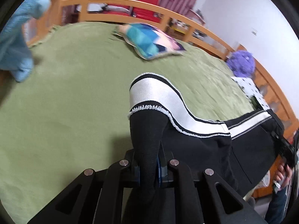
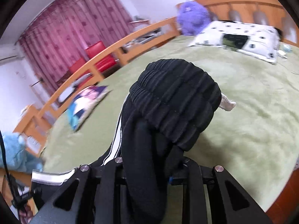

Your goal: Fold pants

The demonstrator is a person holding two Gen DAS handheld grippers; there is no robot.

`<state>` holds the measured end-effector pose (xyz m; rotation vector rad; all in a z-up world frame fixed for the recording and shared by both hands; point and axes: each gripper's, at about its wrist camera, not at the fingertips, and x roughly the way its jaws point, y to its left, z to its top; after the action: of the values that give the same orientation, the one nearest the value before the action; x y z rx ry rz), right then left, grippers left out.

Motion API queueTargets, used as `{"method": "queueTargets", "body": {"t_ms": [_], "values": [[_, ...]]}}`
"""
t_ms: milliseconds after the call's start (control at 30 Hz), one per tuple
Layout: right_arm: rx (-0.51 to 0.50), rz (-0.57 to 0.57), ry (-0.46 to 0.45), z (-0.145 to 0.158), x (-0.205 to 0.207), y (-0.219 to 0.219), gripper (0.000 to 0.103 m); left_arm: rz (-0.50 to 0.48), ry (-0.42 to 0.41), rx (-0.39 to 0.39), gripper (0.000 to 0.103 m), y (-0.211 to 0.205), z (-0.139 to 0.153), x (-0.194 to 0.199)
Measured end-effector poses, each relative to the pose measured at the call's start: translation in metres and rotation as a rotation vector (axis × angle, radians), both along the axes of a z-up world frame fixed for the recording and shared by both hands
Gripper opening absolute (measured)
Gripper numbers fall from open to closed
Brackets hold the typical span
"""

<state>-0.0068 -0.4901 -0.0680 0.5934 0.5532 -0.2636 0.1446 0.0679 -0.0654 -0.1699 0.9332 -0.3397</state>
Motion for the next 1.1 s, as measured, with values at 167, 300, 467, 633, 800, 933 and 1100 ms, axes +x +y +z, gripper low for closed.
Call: {"method": "queueTargets", "body": {"t_ms": [167,300,467,633,800,933,1100], "values": [[0.033,0.112,0.000,-0.018,0.026,0.058,0.024,0.081,0.019,0.101,0.012,0.052,0.001,0.015],[0.057,0.120,0.110,-0.067,0.049,0.076,0.029,0.103,0.100,0.097,0.013,0.066,-0.043,0.036],[0.218,0.090,0.261,-0.126,0.046,0.043,0.044,0.170,0.137,0.217,0.034,0.066,-0.074,0.040],[0.138,0.082,0.273,-0.120,0.025,0.045,0.053,0.180,0.127,0.250,0.046,0.071,-0.070,0.007],[0.089,0.090,0.281,-0.098,0.009,0.052,0.053,0.134,0.073,0.164,0.058,0.063,-0.058,-0.049],[-0.001,0.113,0.288,-0.078,-0.005,0.069,0.053,0.096,0.144,0.213,0.058,0.045,-0.093,-0.078],[-0.085,0.223,0.247,-0.053,-0.007,0.117,0.054,0.083,0.125,0.222,0.058,0.044,-0.095,-0.100]]}}
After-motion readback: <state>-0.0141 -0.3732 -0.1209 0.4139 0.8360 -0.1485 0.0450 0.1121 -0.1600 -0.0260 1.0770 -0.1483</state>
